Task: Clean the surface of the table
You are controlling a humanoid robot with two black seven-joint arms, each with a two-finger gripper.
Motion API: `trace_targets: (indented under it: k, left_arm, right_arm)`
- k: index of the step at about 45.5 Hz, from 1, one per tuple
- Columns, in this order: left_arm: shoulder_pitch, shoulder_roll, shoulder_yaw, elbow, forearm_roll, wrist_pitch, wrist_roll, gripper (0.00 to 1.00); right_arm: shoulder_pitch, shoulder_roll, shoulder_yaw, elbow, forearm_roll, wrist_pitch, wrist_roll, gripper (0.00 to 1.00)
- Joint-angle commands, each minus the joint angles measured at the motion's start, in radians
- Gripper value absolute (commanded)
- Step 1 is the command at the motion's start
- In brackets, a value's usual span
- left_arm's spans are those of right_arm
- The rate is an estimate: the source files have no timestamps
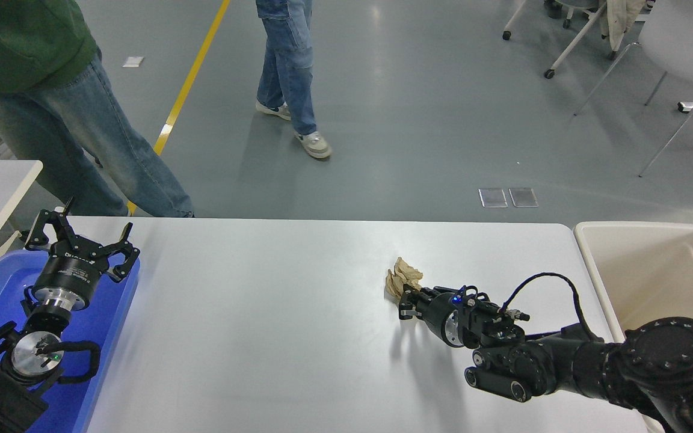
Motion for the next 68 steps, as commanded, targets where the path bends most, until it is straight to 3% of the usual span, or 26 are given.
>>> trace_targets:
  k: [1, 31, 46, 68]
  left_arm:
    - [0.0, 0.0, 0.0, 0.0, 0.0, 0.0, 0.0, 1.0]
    - [0.0, 0.0, 0.0, 0.0, 0.0, 0.0, 0.0, 1.0]
    - [0.0, 0.0, 0.0, 0.0, 0.0, 0.0, 0.0, 1.0]
    - [0.0, 0.0, 0.0, 0.0, 0.0, 0.0, 0.0, 1.0]
  right_arm:
    - [0.102, -0.057, 0.053, 0.193, 0.076, 0.001, 0.011, 0.0]
    - [0.188, -0.667, 0.09, 0.643, 0.066, 0.038, 0.019, 0.0]
    - [0.171, -0.896, 0.152, 0.712, 0.075, 0.112, 0.12, 0.0]
    - [0.103, -1.18, 0.309, 0.671, 0.269, 0.392, 0.35, 0.0]
